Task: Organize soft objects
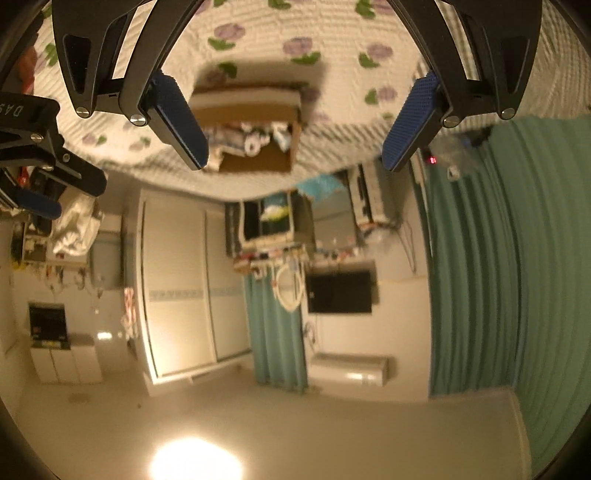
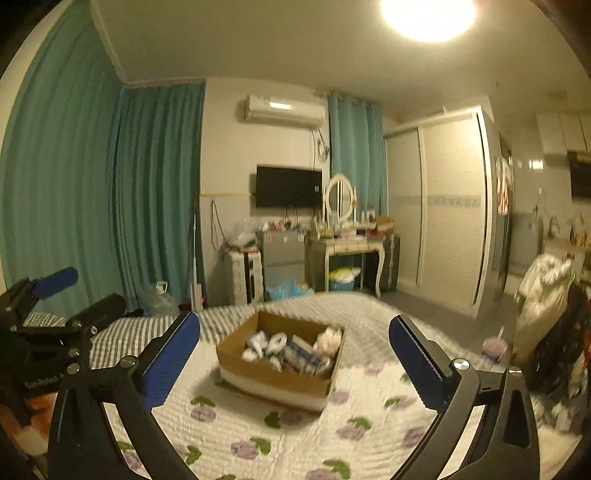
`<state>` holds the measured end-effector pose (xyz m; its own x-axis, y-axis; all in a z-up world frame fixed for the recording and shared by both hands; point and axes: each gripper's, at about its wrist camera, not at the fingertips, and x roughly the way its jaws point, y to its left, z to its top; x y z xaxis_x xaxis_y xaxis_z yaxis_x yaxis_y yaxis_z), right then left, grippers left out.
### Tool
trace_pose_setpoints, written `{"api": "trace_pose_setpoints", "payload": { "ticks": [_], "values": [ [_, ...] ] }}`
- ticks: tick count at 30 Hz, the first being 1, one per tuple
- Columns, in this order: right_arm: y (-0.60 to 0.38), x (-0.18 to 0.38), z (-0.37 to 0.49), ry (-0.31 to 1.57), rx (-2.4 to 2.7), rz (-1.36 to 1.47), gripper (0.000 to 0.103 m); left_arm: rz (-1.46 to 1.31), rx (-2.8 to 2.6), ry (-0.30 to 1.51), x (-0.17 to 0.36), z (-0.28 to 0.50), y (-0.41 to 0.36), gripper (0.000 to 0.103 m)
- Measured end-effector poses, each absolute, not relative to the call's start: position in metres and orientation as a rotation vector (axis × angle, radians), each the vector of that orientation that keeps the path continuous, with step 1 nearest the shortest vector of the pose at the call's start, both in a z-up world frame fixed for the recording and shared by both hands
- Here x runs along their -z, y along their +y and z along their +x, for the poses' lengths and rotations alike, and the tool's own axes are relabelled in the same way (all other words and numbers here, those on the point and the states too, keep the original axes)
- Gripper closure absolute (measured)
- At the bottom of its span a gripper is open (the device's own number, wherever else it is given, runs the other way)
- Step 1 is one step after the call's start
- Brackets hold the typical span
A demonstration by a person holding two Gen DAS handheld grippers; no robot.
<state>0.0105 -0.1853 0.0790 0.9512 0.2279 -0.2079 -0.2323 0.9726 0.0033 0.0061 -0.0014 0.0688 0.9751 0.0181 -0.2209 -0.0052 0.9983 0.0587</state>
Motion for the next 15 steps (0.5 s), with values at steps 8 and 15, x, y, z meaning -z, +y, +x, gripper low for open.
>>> {"api": "trace_pose_setpoints", "payload": {
  "ticks": [8,15],
  "values": [
    [-0.184,-0.04,0.036,0.294,-0.2,-0.01,0.0,0.031,-0.005,0.298,-0.04,0.024,0.001,0.006],
    [-0.185,-0.038,0.038,0.298,-0.198,-0.001,0.0,0.016,-0.002,0.304,-0.035,0.015,0.004,0.006]
  ]
}}
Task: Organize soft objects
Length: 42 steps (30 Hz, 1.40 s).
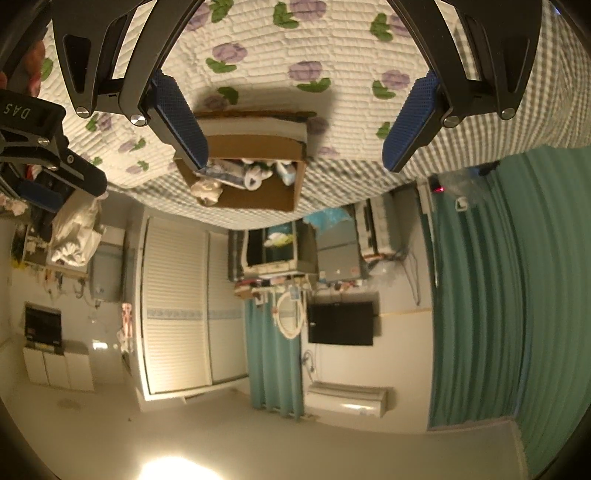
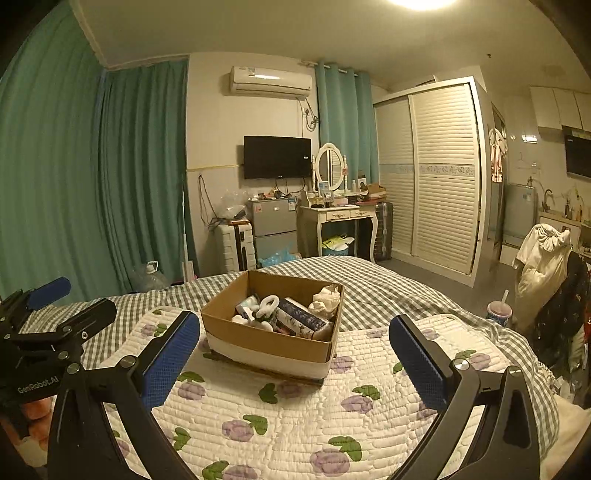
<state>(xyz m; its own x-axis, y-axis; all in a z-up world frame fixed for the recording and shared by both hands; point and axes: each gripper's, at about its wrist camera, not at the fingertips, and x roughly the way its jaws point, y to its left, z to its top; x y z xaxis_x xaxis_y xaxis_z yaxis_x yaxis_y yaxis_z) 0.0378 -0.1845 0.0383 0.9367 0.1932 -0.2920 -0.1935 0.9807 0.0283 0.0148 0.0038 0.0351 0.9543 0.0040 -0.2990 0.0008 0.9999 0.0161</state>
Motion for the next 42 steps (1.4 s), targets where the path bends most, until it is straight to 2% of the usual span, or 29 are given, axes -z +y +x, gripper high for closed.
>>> {"api": "trace_pose_setpoints", "payload": {
  "ticks": [42],
  "values": [
    [-0.174,-0.03,0.038,0.339,-0.214,-0.005,0.0,0.005,0.009,0.323,-0.026,0.019,0.003,0.006]
  ]
}}
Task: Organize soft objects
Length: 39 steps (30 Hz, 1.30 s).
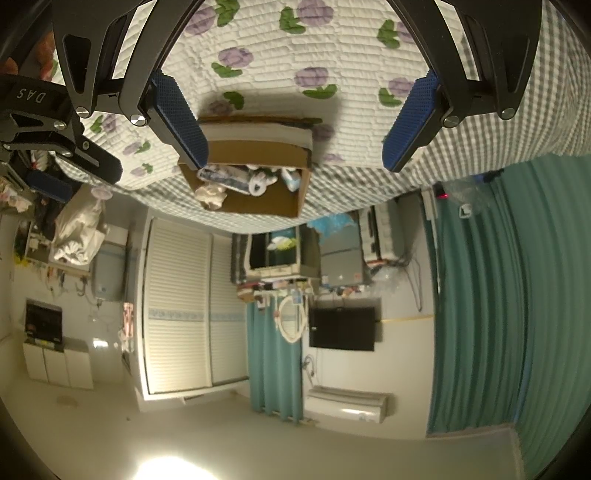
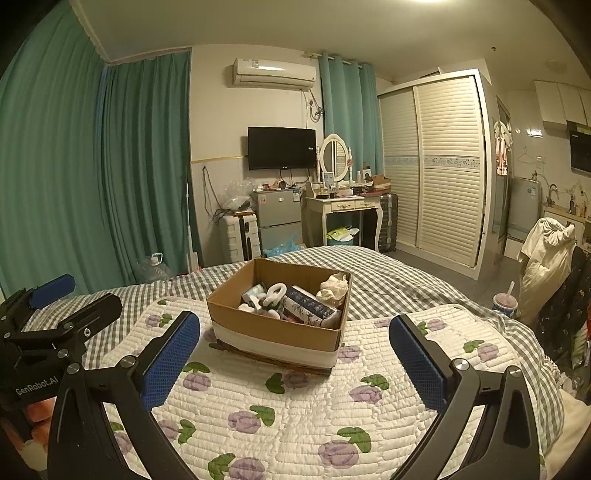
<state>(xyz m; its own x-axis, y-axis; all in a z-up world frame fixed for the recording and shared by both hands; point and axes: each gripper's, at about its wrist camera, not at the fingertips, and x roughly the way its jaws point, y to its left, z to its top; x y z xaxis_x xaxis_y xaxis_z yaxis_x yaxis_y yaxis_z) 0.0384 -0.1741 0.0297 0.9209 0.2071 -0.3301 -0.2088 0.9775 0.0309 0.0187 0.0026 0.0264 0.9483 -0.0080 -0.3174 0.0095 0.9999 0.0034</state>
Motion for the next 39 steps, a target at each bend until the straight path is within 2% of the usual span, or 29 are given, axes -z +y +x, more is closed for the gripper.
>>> {"api": "trace_pose_setpoints", "payload": {
  "ticks": [39],
  "values": [
    [-0.1735,-0.0234,0.0395,0.349,-0.212,-0.003,0.0,0.0,0.007,0.329,-0.0251,0.0163,-0.0068,0.006]
  ]
}}
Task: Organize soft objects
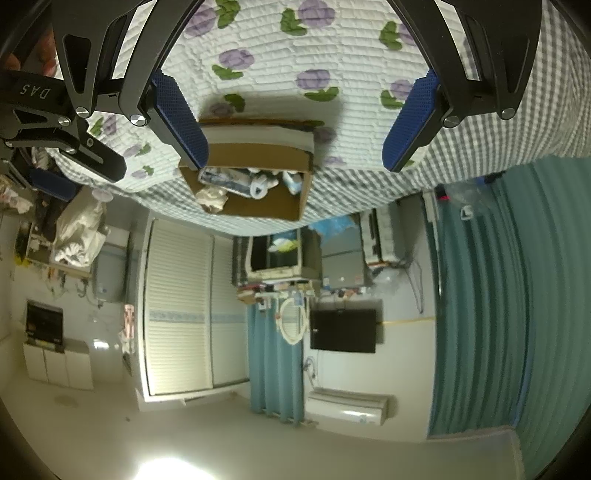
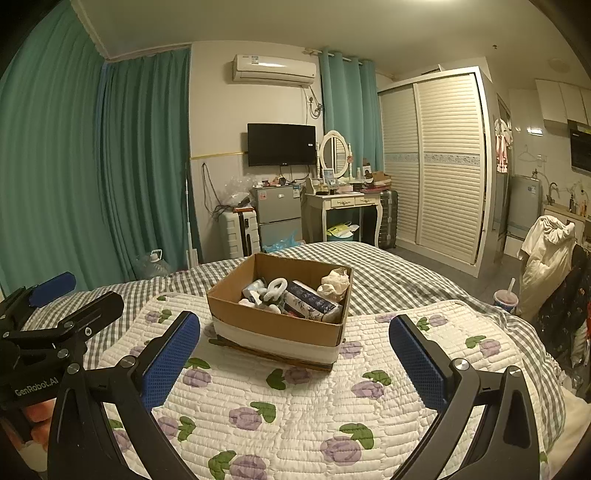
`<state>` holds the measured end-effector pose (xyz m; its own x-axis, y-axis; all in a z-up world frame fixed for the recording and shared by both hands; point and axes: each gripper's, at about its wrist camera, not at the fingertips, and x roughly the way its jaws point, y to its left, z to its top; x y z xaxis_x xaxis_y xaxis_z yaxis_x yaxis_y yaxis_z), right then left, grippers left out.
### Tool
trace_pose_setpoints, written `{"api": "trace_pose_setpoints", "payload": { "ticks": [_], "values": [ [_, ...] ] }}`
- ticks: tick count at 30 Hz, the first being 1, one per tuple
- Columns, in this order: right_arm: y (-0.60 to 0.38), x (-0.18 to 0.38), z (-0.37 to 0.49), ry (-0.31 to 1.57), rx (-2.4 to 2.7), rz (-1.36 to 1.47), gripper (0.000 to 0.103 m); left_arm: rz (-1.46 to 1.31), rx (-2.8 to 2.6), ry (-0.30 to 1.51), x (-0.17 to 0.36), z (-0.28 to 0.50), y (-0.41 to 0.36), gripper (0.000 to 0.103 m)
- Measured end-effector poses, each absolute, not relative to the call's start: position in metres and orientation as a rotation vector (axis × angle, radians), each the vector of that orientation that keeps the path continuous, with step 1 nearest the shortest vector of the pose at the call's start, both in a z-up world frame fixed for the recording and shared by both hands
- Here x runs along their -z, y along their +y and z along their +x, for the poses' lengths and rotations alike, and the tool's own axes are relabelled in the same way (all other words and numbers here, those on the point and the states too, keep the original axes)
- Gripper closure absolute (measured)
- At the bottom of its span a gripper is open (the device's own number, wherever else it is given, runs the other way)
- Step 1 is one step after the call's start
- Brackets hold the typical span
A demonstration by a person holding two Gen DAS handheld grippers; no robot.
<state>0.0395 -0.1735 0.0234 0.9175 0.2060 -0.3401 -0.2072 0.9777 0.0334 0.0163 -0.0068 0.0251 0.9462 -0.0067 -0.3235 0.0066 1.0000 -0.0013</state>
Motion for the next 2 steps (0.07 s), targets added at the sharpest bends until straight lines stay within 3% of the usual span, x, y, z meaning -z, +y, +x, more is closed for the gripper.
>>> {"api": "trace_pose_setpoints", "payload": {
  "ticks": [2],
  "values": [
    [-0.1737,-0.0235,0.0397,0.35,-0.212,-0.002,0.0,-0.001,0.007,0.334,-0.0248,0.0165,-0.0073,0.006]
  ]
}}
